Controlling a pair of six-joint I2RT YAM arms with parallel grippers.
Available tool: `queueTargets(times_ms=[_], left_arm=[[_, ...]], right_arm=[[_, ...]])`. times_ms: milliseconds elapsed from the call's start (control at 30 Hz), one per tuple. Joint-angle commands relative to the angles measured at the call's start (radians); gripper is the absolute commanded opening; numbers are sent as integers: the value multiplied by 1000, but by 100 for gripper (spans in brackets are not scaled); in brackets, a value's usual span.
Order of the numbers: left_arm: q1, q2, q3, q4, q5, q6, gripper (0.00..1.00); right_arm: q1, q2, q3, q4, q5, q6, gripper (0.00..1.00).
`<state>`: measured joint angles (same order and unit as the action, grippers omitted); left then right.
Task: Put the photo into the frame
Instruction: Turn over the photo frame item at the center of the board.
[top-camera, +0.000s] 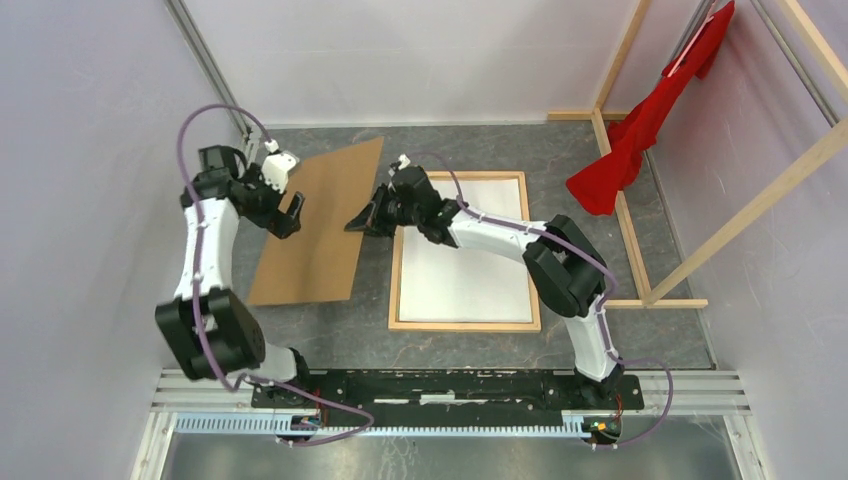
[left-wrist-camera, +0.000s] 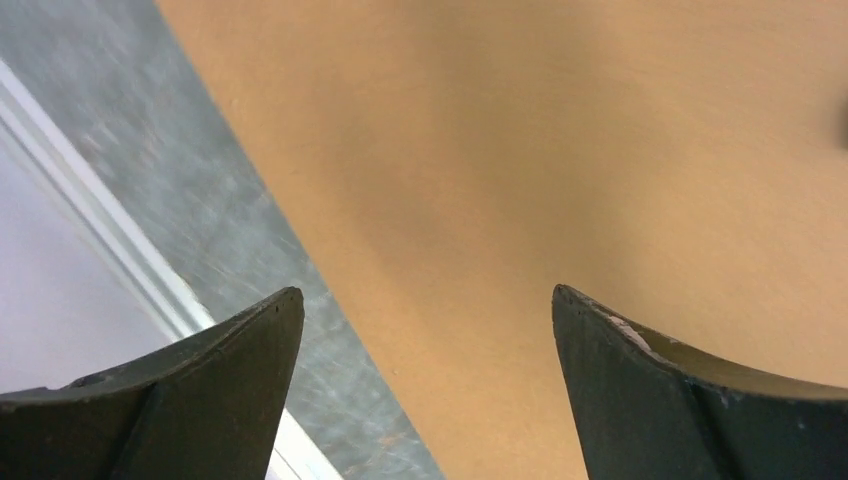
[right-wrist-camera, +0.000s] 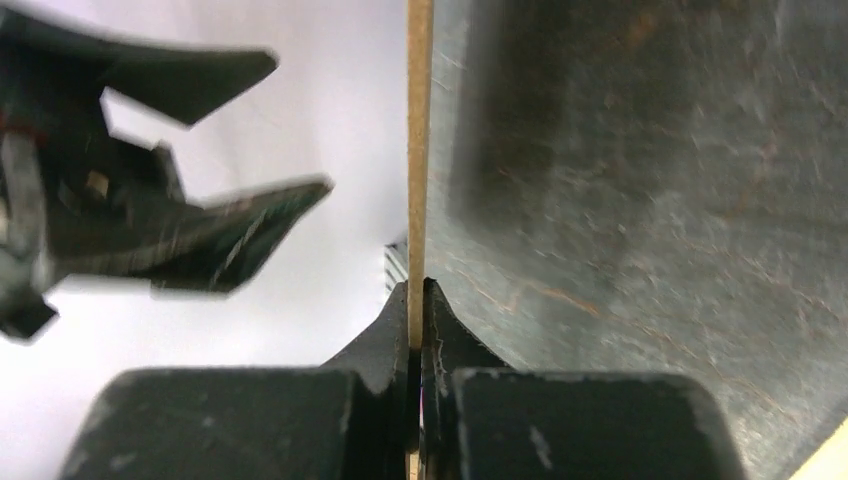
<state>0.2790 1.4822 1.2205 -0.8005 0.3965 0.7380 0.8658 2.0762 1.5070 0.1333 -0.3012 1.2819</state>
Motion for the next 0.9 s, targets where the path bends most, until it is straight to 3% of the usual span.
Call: queueTargets(times_ms=[0,333,467,567,733,867], left_arm=[[6,-177,186,-348,323,404,100],[0,-350,263,-611,383,803,100],[0,-549,98,-412,414,813,100],[-1,-686,-36,-274,371,901,100],[1,-677,-100,-126,239,927,99],[-1,-671,-119,-14,239,930,99]], right_arm=[[-103,-17,209,80,-48,50,0],[-225,-66,238,63,-113,254,0],[-232,-85,244,77,-128,292,0],[-236,-83,250,104,-181,326,0],[-238,-157,148,171,-235,339,0],[-239,-226,51,239,-301,350,0]])
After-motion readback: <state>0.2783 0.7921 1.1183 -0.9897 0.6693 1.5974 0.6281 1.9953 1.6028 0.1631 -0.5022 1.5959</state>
